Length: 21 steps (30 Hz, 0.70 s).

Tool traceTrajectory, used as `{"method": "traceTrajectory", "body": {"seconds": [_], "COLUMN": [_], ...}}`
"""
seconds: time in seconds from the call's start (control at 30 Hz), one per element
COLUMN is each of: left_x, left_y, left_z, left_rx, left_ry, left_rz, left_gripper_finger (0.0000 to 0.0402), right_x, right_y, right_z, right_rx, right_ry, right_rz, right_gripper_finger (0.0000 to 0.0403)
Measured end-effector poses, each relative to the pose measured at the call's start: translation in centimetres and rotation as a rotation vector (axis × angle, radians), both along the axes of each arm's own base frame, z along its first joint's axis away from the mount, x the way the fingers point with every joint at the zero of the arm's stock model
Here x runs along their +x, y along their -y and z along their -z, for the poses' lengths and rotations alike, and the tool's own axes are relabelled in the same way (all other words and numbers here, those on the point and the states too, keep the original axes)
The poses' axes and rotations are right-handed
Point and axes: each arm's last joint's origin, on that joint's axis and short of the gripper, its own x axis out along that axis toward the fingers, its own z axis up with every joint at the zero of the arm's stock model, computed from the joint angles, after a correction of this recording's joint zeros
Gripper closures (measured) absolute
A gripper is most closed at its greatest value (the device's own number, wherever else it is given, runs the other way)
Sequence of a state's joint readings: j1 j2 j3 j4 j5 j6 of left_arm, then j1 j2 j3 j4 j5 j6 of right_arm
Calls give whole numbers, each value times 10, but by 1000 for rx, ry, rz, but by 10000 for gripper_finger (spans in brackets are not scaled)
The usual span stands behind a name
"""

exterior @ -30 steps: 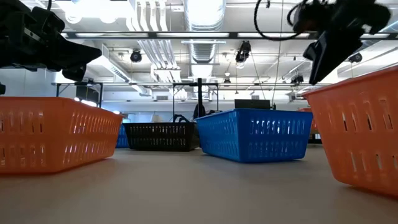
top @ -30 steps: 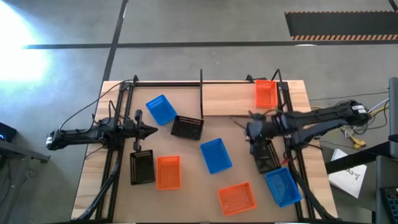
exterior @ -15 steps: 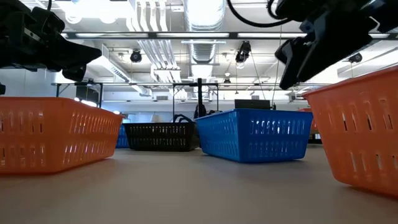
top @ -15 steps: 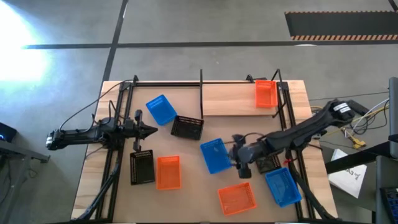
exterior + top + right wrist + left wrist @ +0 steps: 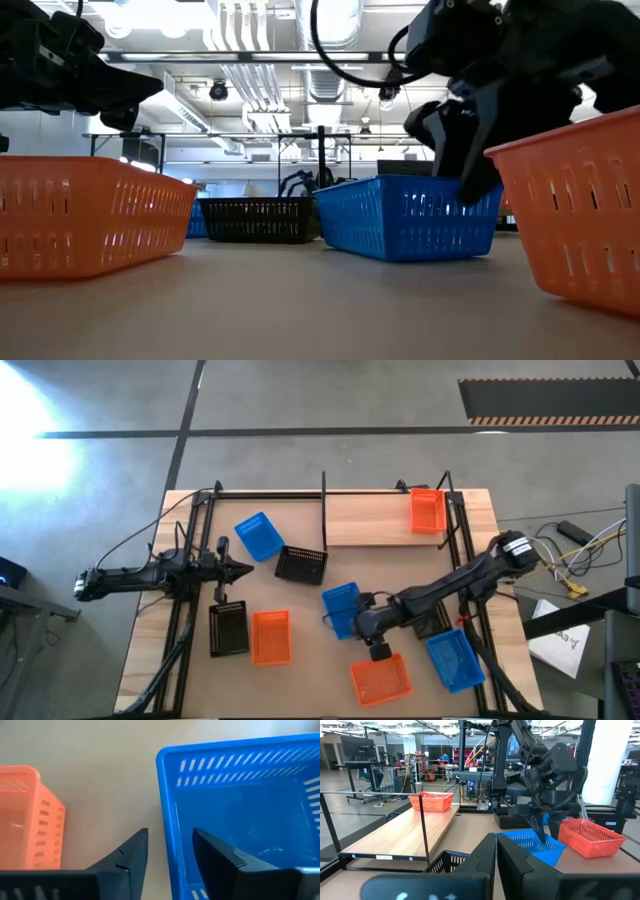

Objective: Stack baskets on shelf by color
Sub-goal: Put the middle blue bin on the shelf

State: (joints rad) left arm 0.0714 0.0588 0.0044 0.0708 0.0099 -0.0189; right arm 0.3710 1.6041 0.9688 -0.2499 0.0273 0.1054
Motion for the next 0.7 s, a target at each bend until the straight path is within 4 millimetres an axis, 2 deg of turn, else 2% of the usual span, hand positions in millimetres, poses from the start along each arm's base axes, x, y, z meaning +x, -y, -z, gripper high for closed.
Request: {"method": "traceTrajectory", "body": {"seconds": [0.27,0.33,0.57,0.7], "left_x": [0,0,0,0], "left_y": [0,0,0,0], "left_z": [0,0,0,0], "left_rx": [0,0,0,0], "left_ry": [0,1,0,0], "left_rz": [0,0,0,0], "left_gripper_finger": [402,402,402,402], "right_x": [6,2,-27,-47], "right_y": [-2,1,21,47], "right_z": [2,-5,-54,-84], "right_rx": [-19,-55,-263,-385], "right_ry": [-8,-2,32,66], "right_rz": [-6,14,109,176], "right_gripper_finger": [379,388,394,394]}}
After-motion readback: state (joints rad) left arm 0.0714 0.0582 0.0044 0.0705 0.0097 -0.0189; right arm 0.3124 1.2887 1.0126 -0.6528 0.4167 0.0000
